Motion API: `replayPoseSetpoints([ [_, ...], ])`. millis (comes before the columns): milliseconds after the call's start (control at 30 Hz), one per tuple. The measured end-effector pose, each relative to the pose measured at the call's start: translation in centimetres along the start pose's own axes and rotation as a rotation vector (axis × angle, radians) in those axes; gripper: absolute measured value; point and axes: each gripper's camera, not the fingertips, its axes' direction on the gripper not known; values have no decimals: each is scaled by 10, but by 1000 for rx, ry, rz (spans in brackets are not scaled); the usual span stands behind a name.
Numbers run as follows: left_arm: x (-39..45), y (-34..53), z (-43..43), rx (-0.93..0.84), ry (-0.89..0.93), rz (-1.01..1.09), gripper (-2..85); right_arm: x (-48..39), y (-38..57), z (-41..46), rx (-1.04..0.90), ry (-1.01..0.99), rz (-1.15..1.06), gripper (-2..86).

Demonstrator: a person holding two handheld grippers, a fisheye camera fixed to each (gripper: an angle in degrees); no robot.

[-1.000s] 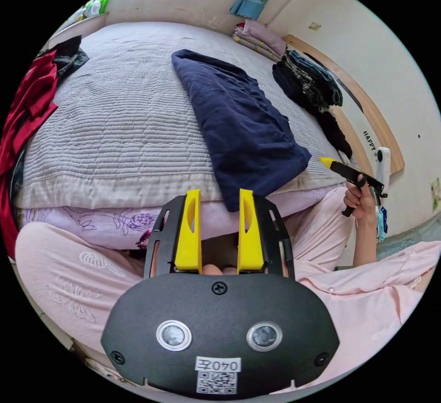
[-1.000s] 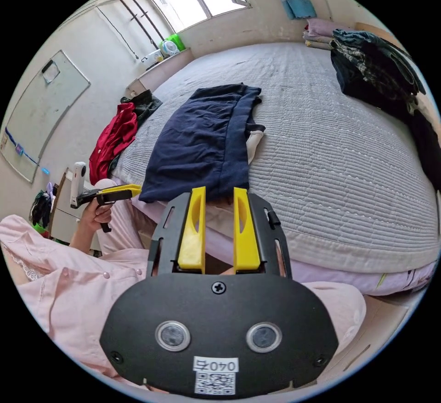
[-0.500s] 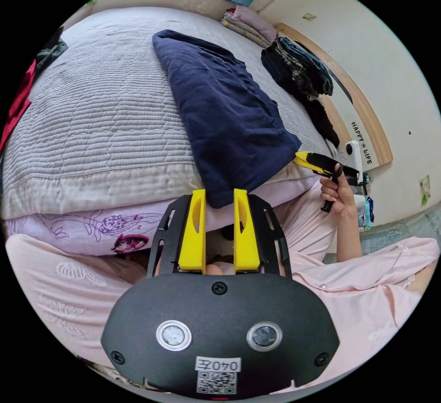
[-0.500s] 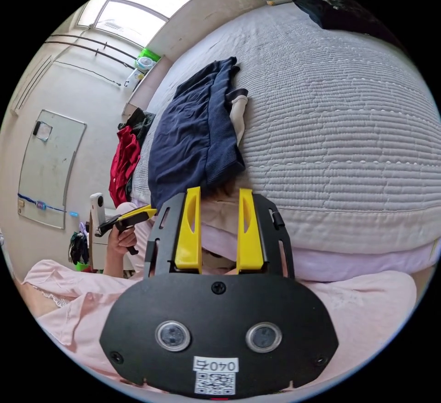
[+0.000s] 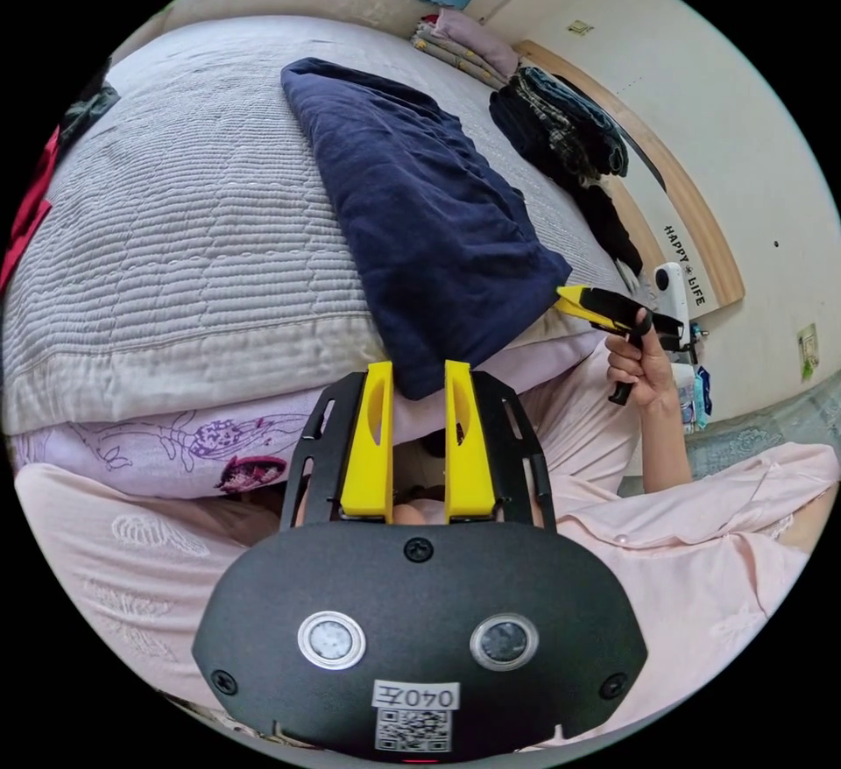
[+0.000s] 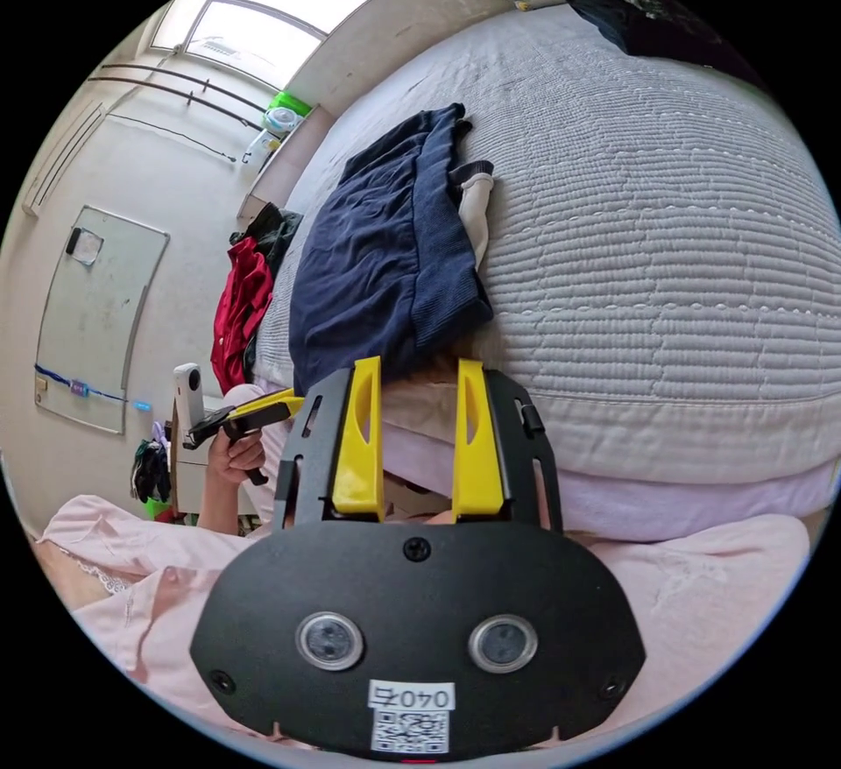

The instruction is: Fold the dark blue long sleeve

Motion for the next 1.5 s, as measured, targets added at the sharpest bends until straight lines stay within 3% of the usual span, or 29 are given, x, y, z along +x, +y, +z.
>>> replayPoseSetpoints([
  [267, -7, -1, 1, -6, -4, 11, 44, 27, 4, -13, 57, -43, 72, 123],
  [500, -14, -2, 0, -11, -6, 18, 43, 14, 7, -8, -20, -6, -24, 129],
  [667, -19, -1, -2, -12, -8, 22, 42, 26, 10, -21, 45, 44, 5, 128],
  [867, -25, -1, -6, -14, -11, 31, 40, 38, 9, -23, 41, -106, 18, 123],
  [967, -28, -1, -8, -17, -16, 41, 27, 42, 9, -23, 47, -73, 32, 118],
  [1267, -71, 5, -27, 38, 291, -60, -14, 75, 20, -34, 51, -250, 112, 47],
  [1500, -42, 8, -65, 64, 133, 95, -15, 49, 33, -62, 81, -219, 3, 40],
])
